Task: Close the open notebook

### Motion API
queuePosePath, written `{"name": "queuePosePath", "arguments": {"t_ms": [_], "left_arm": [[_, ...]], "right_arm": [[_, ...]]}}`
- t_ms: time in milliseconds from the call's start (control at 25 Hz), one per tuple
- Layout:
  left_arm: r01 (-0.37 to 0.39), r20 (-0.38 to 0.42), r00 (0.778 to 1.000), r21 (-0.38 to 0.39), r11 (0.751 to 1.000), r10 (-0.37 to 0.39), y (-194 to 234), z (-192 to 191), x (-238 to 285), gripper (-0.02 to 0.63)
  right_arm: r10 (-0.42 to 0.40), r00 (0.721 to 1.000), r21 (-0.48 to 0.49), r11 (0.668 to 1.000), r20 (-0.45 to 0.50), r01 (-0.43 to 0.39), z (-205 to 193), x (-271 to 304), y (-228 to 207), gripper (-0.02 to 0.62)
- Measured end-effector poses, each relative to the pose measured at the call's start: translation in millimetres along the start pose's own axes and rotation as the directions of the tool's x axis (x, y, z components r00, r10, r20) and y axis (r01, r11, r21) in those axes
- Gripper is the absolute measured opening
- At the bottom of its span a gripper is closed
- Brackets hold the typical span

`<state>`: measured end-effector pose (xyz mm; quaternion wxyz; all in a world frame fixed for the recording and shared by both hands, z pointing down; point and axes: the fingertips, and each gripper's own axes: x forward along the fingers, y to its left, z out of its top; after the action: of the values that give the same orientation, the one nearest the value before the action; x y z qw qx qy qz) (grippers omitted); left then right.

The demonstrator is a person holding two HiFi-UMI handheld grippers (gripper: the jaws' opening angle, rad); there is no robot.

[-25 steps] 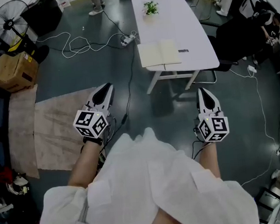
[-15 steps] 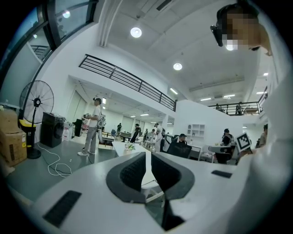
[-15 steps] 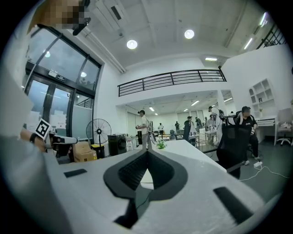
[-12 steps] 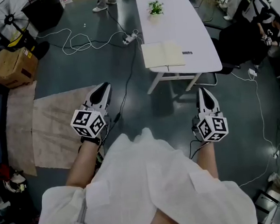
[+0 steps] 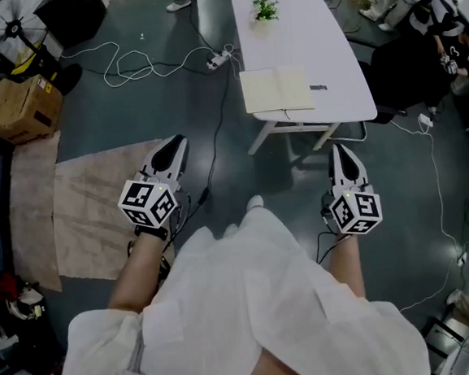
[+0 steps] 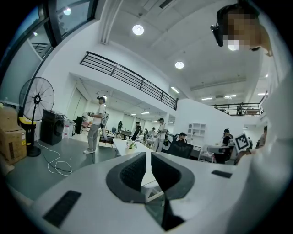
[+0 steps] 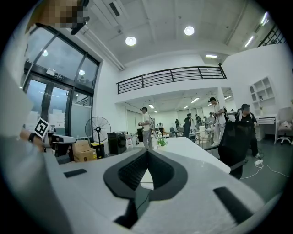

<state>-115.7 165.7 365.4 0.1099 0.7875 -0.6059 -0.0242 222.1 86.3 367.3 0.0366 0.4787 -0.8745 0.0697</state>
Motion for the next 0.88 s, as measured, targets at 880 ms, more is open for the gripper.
{"name": "queuePosePath", "arguments": {"t_ms": [880], "left_arm": [[-0.032, -0.036, 0.999, -0.004, 0.999, 0.032, 37, 16, 153, 0.034]], "right_arm": [[0.105, 0.991, 0.007, 0.994, -0.08, -0.105, 1, 160, -63, 0.005]]}}
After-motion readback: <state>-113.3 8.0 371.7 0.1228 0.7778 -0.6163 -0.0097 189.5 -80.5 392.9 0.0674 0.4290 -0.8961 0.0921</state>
